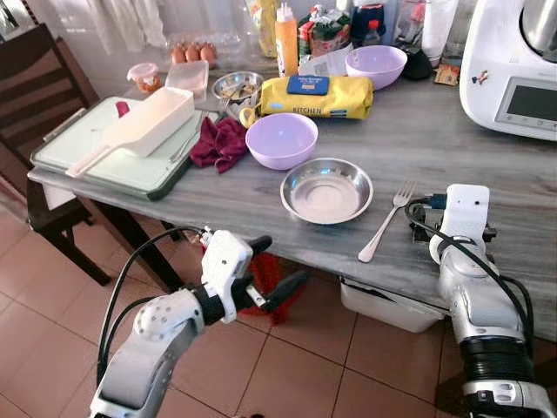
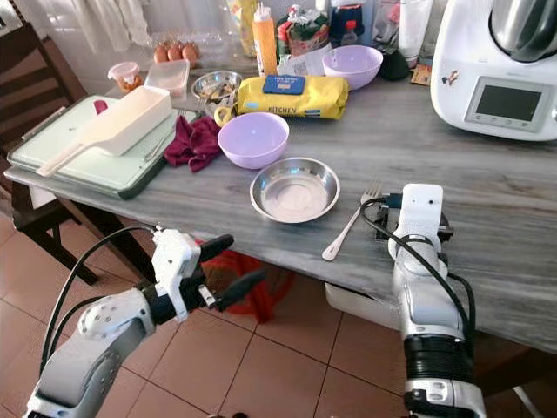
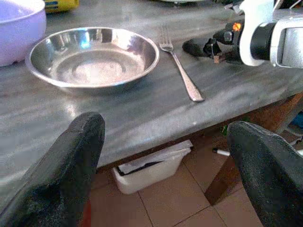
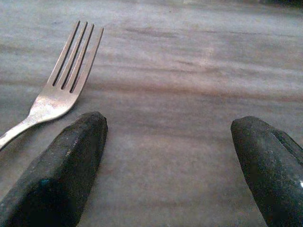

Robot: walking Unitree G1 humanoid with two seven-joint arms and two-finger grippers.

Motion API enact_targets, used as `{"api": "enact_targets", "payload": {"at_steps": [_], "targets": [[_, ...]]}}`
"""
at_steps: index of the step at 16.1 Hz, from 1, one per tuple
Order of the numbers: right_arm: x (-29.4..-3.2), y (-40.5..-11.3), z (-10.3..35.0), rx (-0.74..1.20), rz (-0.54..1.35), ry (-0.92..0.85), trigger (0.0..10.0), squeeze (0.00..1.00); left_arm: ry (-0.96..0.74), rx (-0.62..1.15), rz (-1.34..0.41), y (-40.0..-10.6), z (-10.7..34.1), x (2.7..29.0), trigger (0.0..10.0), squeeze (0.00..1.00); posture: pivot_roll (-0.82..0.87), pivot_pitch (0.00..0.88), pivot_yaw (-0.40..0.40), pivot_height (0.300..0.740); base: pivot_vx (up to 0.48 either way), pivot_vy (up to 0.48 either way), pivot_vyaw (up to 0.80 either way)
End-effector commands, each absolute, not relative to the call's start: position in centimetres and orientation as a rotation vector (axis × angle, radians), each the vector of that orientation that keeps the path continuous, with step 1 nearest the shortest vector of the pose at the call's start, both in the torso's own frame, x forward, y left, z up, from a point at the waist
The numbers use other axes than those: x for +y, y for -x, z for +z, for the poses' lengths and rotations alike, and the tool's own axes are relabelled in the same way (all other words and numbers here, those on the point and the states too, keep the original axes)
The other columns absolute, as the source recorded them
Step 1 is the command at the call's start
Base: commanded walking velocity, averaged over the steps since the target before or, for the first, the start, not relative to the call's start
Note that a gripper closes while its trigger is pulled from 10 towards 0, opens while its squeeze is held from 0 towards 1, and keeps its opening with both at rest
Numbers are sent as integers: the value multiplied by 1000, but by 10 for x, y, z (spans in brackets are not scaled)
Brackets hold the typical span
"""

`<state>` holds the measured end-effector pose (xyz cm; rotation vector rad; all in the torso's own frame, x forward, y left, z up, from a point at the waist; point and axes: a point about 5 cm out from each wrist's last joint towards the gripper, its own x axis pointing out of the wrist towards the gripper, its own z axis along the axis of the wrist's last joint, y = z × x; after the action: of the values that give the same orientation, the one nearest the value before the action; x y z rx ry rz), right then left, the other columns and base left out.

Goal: Setting the table

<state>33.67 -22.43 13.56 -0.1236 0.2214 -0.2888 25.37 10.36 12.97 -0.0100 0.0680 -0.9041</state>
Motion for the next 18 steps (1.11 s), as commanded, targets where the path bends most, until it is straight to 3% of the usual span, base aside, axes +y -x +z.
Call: {"api": "enact_targets", "payload": {"at_steps": [1,18], "targets": [[-219,-338,124,284,-256,123,10000,1000,7,71,-881,-252,132,110,10000,0,-53,160,118,740,0,0,0],[-199,-355,128,261,-133,92,10000,1000,5,101,-898,-249,131,110,10000,0,-50,155,116,740,0,0,0]]}}
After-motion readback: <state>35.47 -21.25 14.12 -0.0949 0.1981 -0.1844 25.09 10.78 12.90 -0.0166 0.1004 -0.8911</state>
